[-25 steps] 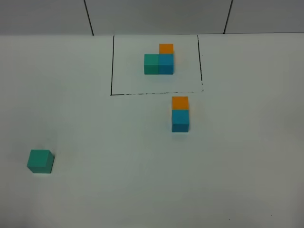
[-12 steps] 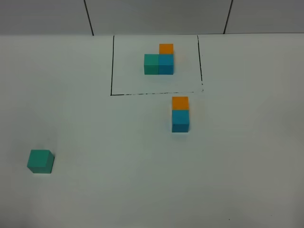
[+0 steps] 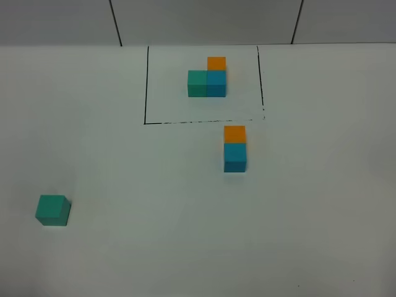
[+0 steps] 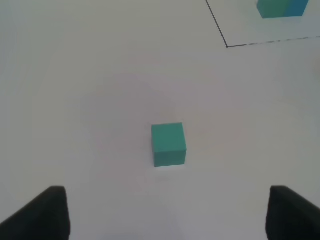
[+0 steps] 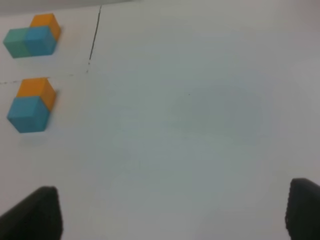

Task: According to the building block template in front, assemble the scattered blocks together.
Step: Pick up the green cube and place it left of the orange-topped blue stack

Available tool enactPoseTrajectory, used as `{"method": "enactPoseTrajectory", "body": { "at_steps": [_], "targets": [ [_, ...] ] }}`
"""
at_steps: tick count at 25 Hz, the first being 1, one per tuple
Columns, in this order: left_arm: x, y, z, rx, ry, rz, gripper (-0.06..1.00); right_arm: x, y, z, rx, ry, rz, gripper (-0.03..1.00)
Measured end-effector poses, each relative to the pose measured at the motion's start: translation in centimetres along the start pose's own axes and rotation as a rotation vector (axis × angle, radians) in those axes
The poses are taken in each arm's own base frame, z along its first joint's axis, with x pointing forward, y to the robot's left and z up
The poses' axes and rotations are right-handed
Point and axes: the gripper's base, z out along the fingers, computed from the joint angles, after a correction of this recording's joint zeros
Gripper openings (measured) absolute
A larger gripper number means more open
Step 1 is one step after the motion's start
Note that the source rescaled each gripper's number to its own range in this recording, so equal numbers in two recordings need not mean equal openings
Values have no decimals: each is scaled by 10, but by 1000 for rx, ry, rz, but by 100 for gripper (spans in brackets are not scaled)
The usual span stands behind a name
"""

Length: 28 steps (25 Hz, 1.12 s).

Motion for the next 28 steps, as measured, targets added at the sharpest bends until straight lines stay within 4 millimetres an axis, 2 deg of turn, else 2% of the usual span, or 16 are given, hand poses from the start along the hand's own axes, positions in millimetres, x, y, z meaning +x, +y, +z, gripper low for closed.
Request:
{"method": "enactPoseTrajectory", "body": {
  "at_steps": [28],
  "targets": [
    [0,0,0,0,0,0,78,0,0,0,52,-5,28,78]
  ]
}}
